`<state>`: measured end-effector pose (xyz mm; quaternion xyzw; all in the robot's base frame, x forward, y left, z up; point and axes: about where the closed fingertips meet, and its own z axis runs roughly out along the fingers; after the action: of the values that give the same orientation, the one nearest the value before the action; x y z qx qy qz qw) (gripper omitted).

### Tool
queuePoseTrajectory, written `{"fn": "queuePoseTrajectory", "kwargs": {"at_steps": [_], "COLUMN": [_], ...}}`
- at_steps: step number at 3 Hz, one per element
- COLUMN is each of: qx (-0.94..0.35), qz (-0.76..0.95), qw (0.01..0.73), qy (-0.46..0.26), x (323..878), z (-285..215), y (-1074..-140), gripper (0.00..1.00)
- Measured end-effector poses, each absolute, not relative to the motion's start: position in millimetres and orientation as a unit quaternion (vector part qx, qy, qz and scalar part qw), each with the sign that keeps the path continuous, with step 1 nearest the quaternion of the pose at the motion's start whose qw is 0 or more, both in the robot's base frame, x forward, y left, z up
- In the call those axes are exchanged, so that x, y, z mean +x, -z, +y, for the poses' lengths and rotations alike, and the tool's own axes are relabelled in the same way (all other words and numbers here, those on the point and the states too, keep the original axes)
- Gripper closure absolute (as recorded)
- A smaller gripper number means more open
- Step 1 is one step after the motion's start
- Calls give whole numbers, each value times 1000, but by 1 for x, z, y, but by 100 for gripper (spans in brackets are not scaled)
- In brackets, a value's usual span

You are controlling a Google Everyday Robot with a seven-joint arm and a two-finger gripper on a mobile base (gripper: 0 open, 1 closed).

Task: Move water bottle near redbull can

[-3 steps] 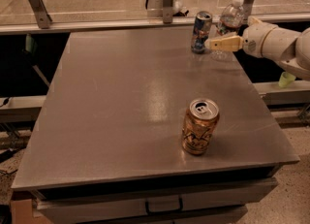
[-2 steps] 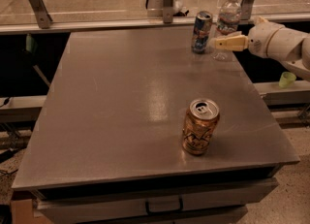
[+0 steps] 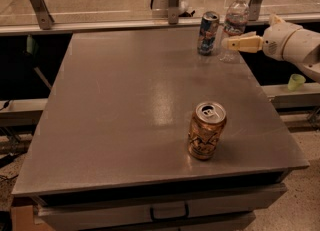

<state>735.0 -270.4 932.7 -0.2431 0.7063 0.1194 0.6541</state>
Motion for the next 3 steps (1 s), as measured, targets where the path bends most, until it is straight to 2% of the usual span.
{"fn": "queuePoseTrajectory", "kwargs": {"at_steps": [1, 2, 3], "qx": [-255, -289, -329], "qz": [696, 685, 672], "qw": [661, 657, 648], "qy": [-117, -126, -139], "x": [716, 673, 618], "z": [-296, -322, -322], "y": [-949, -978, -1007], "gripper": [0, 0, 0]}}
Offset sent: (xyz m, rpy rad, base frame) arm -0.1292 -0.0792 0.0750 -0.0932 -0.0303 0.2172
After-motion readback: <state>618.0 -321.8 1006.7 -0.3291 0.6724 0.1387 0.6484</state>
